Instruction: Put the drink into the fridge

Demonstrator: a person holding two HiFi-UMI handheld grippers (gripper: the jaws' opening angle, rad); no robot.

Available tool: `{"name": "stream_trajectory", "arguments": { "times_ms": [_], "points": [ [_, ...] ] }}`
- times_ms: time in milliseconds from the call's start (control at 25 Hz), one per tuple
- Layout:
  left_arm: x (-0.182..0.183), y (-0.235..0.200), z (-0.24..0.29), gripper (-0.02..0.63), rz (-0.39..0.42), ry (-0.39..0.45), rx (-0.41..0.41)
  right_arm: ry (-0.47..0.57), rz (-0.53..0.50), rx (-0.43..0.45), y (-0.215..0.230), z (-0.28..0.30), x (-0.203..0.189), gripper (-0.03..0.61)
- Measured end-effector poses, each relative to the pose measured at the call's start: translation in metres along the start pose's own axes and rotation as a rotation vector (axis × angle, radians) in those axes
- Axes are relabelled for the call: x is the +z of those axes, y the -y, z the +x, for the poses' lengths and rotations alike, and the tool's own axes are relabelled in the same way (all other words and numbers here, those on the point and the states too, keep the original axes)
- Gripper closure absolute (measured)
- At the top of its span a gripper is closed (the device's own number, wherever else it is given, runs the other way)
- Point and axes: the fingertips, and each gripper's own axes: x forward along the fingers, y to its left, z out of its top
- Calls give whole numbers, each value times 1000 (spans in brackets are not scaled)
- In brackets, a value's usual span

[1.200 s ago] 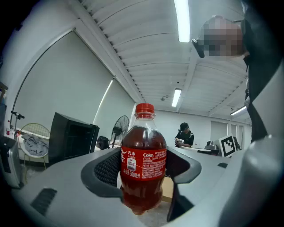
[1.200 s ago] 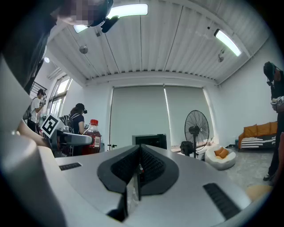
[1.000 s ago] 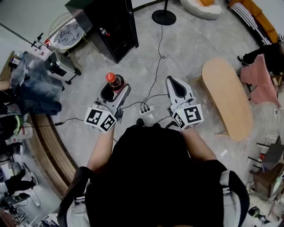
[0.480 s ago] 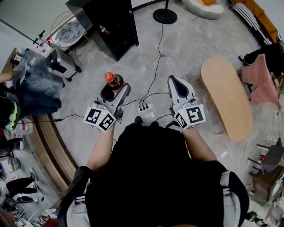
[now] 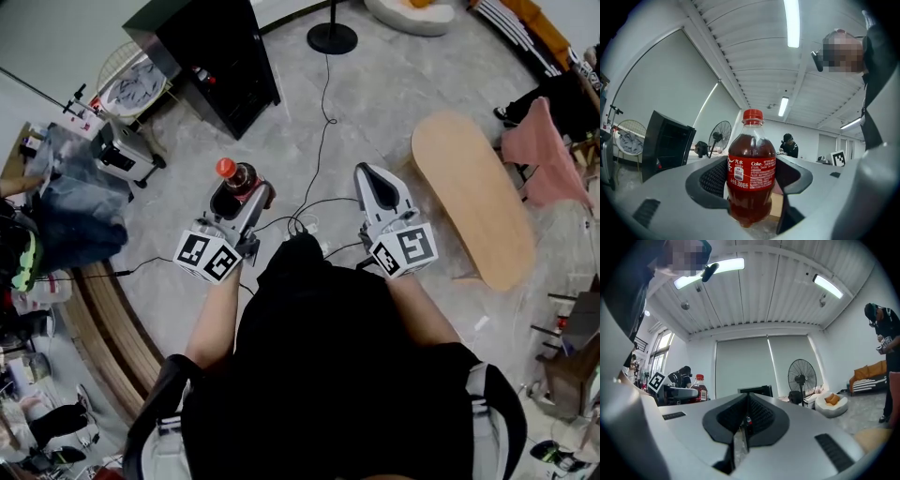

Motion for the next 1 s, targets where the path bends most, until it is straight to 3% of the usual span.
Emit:
{"name": "stream_trajectory", "arguments": {
  "times_ms": [320, 640, 1000],
  "points": [
    [-5, 4, 24, 298, 1, 30, -32, -22, -19, 0, 16, -6, 0, 552],
    [-13, -18, 49, 298, -42, 17, -10, -49, -5, 7, 40, 17, -9, 552],
    [-17, -59, 120, 298, -60, -2, -2, -67, -34, 19, 95, 78, -15, 552]
  ]
}}
